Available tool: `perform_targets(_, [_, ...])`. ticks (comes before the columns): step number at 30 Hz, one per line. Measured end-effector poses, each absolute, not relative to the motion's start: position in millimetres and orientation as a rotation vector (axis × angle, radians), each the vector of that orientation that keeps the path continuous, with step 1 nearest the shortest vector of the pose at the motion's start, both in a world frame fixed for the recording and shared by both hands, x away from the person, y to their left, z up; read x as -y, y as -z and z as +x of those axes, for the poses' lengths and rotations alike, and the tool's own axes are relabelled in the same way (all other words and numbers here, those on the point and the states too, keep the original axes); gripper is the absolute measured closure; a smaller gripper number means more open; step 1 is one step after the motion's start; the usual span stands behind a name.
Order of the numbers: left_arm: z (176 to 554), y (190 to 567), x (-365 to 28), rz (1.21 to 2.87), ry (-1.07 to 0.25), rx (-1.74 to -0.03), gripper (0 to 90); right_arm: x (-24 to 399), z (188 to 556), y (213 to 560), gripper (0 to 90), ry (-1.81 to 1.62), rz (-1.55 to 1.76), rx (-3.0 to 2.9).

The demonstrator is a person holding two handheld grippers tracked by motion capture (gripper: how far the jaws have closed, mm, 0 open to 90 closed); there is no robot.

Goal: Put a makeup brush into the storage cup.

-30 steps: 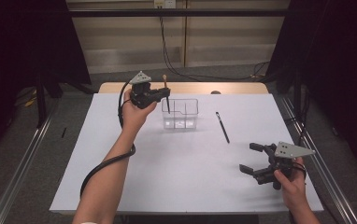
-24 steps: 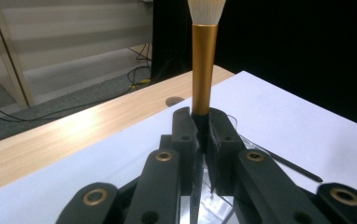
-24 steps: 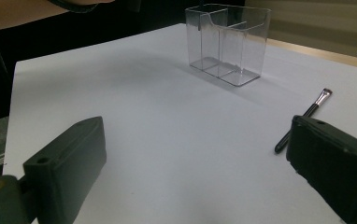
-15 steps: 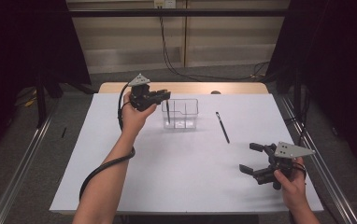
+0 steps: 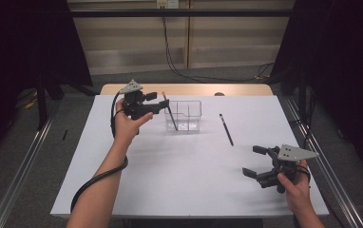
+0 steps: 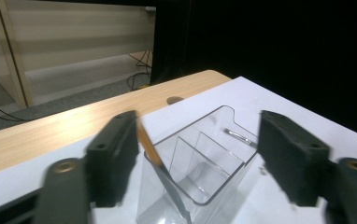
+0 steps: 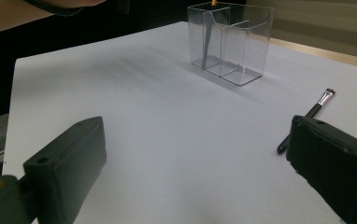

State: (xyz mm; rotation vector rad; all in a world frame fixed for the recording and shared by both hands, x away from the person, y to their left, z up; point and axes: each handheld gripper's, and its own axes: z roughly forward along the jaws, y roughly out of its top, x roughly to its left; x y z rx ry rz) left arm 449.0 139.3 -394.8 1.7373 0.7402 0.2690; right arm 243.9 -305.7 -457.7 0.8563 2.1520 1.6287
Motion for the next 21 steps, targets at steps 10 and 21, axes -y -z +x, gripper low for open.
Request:
perform_targets(10, [436.0, 400.8, -150.5, 1.712, -0.268, -0.687, 10.2, 305.0, 244.3, 457.8, 4.5, -1.628, 0.856, -2.155])
perform_targets(21, [421.6, 410.6, -162.3, 1.697, -0.226, -0.65, 1.1, 304.3, 244.6, 457.3, 4.5, -1.626, 0.853, -2.153])
